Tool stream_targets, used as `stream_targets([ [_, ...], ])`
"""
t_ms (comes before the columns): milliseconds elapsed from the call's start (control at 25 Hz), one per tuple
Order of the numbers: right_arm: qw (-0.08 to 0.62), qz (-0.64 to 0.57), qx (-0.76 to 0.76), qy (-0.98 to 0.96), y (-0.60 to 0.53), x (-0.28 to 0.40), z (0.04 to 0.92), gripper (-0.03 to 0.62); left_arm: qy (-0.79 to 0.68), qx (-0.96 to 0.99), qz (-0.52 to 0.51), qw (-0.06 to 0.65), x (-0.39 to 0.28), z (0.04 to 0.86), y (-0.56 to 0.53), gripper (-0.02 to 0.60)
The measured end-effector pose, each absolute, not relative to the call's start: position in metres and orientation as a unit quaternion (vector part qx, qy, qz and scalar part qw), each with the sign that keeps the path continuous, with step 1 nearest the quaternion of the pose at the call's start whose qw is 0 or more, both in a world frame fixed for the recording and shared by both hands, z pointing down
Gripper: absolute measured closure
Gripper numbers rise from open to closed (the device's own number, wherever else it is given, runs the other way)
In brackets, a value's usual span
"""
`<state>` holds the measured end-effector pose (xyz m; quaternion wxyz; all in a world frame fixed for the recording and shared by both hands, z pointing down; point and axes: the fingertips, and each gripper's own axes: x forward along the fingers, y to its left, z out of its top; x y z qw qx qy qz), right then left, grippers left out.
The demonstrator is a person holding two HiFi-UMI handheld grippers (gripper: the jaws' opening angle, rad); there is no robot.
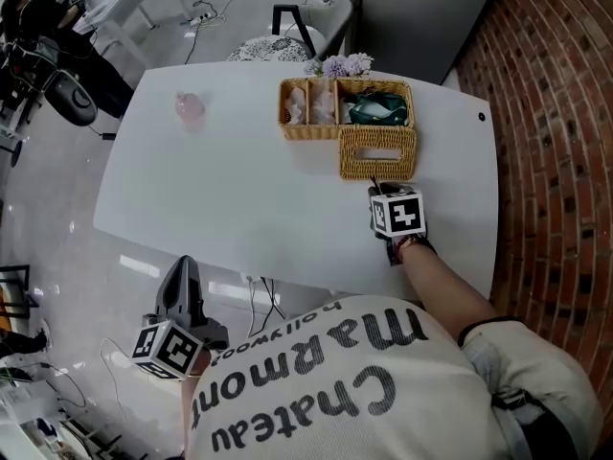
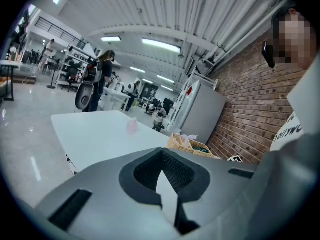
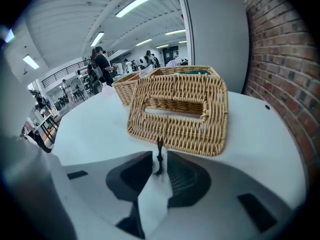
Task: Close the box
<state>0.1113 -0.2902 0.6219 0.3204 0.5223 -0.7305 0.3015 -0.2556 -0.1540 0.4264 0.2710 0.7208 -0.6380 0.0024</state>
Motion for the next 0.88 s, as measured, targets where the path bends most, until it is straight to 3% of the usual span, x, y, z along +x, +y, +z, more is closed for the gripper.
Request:
stream_targets([
  [360, 0.321, 0.318, 0.537, -0.712, -0.291, 0.116, 0.622, 0.569, -0.638, 0.72, -0.003, 0.273, -0.255, 0.424, -0.15, 0.581],
  [880, 0.265, 0.305, 0.564, -0.721, -0.28, 0.113, 0.591, 0.576, -0.63, 0.726, -0.018, 0.273, -0.259, 0.424, -0.137, 0.581],
])
